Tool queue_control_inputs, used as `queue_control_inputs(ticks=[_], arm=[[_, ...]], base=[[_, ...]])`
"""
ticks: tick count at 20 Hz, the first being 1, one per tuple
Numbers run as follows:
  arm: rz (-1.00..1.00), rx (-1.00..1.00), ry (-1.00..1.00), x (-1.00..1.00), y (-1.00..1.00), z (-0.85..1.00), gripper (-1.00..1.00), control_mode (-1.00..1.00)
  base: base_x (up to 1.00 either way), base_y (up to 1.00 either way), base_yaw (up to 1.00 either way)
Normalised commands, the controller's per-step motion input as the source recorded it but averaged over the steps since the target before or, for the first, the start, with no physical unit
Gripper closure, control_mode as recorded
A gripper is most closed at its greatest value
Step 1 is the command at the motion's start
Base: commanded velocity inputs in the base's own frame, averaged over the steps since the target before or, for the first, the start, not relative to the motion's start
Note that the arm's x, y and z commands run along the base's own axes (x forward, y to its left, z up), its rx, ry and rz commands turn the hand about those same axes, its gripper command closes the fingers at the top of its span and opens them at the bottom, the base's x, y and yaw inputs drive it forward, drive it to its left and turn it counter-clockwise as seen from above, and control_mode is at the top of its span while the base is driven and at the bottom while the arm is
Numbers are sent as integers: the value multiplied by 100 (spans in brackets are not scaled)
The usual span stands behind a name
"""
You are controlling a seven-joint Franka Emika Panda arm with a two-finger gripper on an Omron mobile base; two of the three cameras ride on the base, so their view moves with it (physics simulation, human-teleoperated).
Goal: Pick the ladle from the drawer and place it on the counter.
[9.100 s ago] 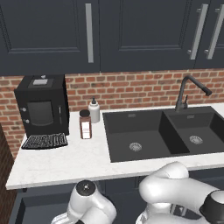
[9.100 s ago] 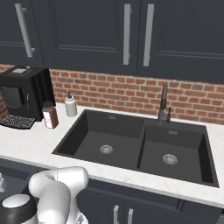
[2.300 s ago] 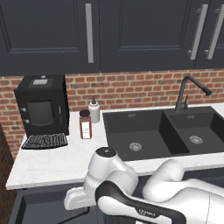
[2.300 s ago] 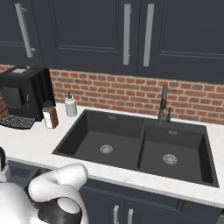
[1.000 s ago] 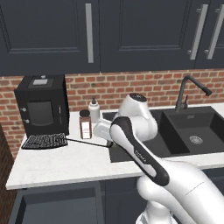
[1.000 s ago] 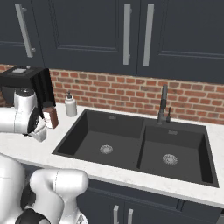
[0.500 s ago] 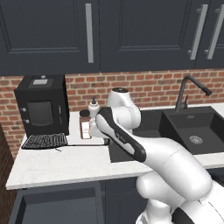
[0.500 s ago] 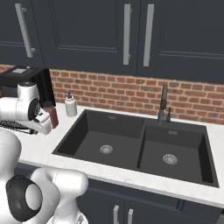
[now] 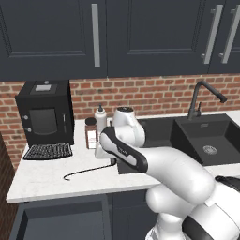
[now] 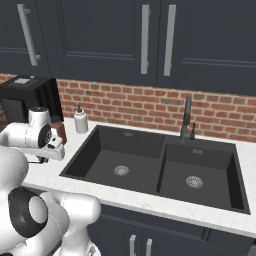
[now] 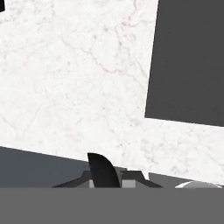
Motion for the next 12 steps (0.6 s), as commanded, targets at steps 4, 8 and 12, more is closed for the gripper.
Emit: queue_control_inputs(ticks=[4,8,12], arm=[[0,0,0,46,7,-38,100,-100],[0,0,0,59,23,-34,100,-100],[0,0,0,50,26,-18,100,-100]], base=[[0,0,0],[0,0,0],[0,0,0]])
